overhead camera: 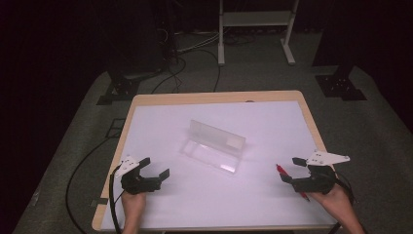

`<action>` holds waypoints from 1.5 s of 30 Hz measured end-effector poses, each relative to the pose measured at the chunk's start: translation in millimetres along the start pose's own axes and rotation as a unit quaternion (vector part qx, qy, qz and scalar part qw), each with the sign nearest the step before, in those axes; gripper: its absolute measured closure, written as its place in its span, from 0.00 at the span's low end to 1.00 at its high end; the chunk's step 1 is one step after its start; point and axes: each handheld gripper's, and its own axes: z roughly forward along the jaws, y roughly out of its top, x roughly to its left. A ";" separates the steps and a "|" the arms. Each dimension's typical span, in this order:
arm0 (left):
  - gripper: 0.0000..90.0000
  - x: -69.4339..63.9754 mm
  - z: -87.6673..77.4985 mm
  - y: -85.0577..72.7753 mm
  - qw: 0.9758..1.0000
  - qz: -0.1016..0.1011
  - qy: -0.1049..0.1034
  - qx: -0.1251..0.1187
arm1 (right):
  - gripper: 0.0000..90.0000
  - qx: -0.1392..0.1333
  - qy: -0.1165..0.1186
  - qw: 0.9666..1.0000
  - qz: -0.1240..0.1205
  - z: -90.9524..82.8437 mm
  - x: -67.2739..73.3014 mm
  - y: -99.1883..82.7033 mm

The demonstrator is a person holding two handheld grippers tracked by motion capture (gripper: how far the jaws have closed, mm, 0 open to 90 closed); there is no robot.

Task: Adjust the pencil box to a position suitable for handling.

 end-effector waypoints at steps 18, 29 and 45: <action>0.00 0.1 0.1 -0.1 1.000 -0.001 0.000 0.000 | 0.22 0.018 0.033 0.998 -0.040 17.8 11.9 34.7; 0.00 0.2 0.0 -0.1 1.000 -0.002 0.000 -0.001 | 0.23 0.026 0.049 0.996 -0.071 35.7 23.5 54.6; 0.00 0.5 -0.2 -0.1 1.000 -0.003 0.000 -0.003 | 0.24 0.037 0.080 0.991 -0.106 70.2 42.2 84.2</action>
